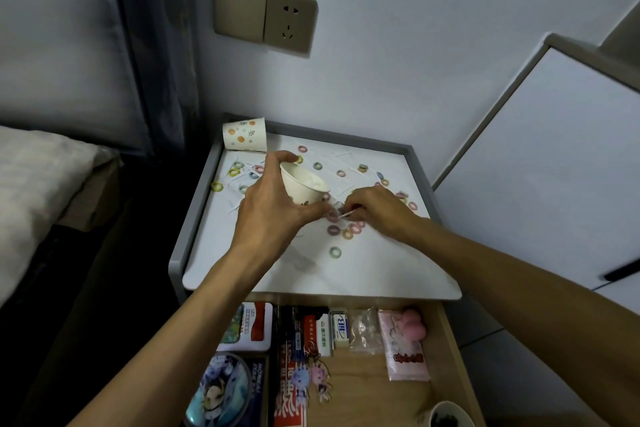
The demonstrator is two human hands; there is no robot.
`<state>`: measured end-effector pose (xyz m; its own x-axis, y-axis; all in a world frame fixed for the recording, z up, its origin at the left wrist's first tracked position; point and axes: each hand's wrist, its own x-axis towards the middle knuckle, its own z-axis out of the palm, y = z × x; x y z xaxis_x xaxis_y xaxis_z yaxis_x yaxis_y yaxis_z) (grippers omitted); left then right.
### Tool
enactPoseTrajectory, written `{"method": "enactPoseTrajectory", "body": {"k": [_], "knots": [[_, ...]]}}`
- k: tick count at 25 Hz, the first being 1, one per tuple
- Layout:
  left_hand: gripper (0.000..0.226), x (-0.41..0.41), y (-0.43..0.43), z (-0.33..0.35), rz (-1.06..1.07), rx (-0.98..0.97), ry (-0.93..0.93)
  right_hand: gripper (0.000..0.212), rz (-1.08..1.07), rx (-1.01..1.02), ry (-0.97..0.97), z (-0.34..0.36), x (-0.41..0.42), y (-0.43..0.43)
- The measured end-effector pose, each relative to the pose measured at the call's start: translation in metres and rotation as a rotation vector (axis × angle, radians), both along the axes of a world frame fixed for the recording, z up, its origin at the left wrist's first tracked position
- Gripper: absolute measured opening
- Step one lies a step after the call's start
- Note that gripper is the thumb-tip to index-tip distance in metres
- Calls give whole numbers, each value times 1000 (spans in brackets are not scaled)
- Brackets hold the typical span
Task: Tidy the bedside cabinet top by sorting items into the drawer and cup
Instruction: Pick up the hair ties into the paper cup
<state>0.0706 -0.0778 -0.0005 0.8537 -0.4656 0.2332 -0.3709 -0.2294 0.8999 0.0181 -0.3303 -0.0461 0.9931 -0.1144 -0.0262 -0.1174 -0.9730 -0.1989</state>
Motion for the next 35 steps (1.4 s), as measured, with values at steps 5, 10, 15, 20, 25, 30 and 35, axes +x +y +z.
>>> {"method": "enactPoseTrajectory", "body": {"k": [5,10,15,20,25,30,35], "knots": [[77,2,2,-4,-19,9,8,18,-95,116,-36,-12,-17,-6],[80,0,0,-3,-25,13,1,16,-56,22,54,-5,-17,-1],[74,2,1,0,4,-2,30,25,-46,77,18,-7,-24,9],[73,3,2,0,11,4,24,14,-48,15,27,-6,-20,11],[74,3,1,0,15,15,16,11,1,-214,14,-20,-26,19],[77,6,2,2,28,-4,38,4,-125,-28,-53,-8,-26,18],[80,10,4,3,52,-39,56,21,-390,155,-158,17,28,11]]}}
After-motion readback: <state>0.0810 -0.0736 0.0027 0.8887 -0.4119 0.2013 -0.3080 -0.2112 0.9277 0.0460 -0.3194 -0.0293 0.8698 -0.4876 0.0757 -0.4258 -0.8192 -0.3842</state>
